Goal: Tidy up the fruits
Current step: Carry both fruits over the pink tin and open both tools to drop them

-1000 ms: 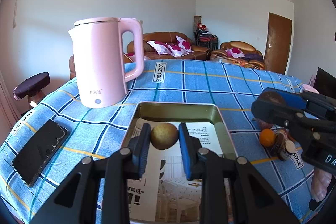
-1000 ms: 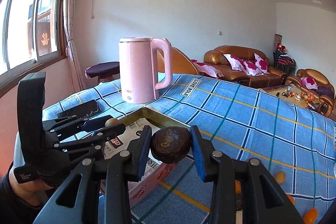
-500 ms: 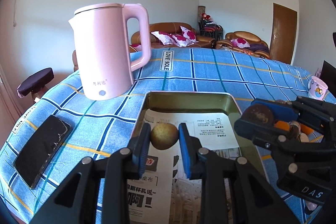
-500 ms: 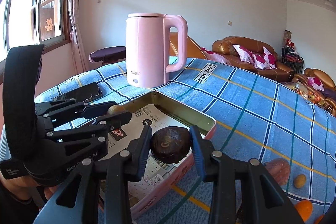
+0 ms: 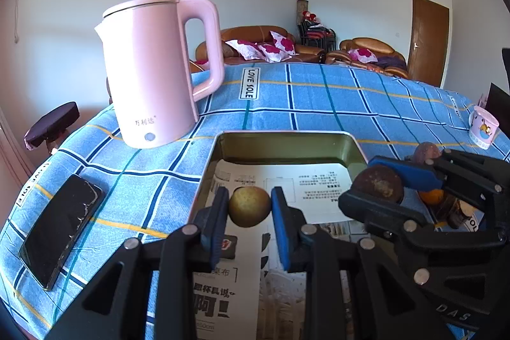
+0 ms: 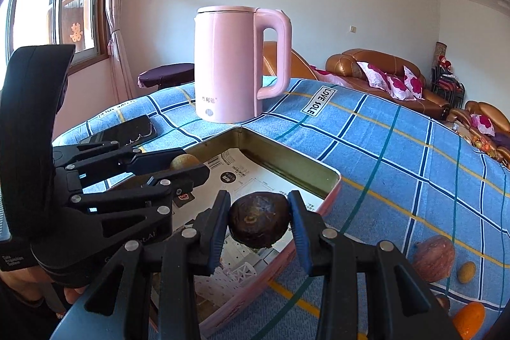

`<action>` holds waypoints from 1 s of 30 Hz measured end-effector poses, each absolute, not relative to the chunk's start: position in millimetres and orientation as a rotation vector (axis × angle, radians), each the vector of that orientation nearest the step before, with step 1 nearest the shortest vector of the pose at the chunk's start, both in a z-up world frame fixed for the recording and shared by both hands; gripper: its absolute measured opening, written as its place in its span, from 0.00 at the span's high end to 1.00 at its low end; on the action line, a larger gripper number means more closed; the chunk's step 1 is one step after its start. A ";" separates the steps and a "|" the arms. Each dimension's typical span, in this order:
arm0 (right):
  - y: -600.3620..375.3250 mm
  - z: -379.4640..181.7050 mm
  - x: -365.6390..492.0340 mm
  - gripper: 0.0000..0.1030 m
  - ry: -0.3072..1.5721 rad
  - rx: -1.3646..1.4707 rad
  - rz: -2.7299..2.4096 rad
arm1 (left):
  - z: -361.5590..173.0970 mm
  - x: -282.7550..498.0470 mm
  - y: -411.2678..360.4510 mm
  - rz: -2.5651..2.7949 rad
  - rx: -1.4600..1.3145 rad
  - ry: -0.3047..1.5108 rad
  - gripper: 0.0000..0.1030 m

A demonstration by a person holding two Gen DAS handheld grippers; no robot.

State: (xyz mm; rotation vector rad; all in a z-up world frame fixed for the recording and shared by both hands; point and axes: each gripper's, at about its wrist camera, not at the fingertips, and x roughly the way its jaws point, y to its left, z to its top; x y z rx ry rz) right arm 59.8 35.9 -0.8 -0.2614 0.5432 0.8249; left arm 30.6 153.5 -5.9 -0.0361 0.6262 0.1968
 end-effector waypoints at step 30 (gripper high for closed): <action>47.3 -14.4 68.9 0.62 0.601 -0.297 0.812 | -14.8 41.2 160.7 0.230 -0.037 0.705 0.69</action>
